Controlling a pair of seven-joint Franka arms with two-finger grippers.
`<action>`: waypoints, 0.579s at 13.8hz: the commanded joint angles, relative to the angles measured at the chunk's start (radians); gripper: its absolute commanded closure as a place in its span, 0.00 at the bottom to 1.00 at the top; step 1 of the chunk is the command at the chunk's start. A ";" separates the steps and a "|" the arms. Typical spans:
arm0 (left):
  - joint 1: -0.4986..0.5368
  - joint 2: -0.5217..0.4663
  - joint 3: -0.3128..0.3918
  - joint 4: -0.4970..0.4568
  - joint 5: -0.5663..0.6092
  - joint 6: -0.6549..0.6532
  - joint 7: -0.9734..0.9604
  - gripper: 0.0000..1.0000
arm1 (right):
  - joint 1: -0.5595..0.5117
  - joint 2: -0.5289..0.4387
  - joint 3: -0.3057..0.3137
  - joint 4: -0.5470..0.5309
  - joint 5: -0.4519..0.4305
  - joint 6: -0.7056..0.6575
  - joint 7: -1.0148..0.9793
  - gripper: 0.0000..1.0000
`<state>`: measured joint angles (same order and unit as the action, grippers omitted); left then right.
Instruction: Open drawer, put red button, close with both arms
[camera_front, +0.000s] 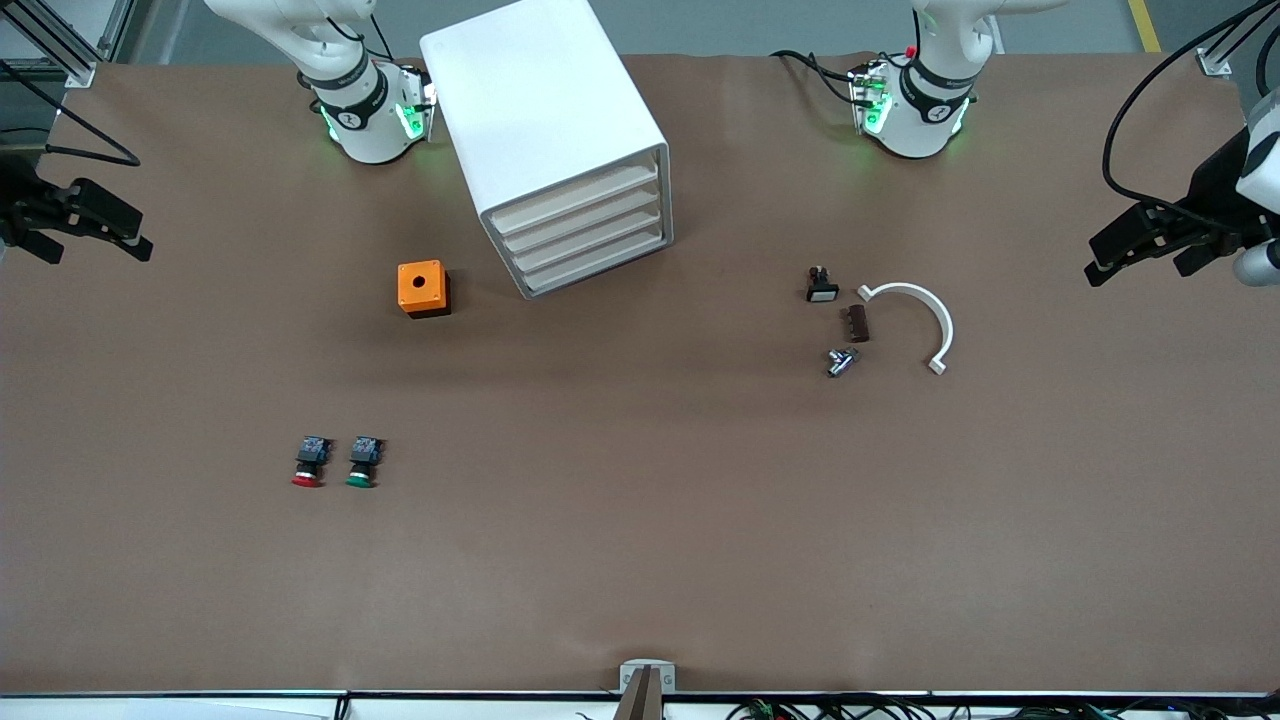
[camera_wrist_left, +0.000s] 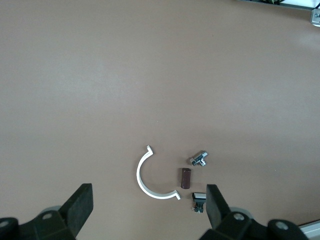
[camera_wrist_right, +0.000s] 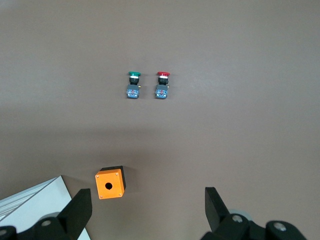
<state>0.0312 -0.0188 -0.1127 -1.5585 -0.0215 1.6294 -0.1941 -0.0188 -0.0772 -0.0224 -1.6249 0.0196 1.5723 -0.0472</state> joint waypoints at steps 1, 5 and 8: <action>0.003 -0.003 0.001 0.012 0.003 -0.019 0.009 0.01 | -0.013 -0.029 0.010 -0.030 -0.009 0.008 -0.011 0.00; -0.002 0.002 -0.001 0.020 0.002 -0.019 0.005 0.01 | -0.013 -0.027 0.010 -0.029 -0.009 0.006 -0.010 0.00; -0.002 0.003 -0.005 0.021 -0.085 -0.019 0.001 0.01 | -0.017 -0.010 0.009 -0.006 -0.012 -0.018 0.001 0.00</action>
<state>0.0284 -0.0187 -0.1144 -1.5555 -0.0544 1.6294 -0.1942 -0.0188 -0.0772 -0.0228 -1.6271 0.0186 1.5648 -0.0471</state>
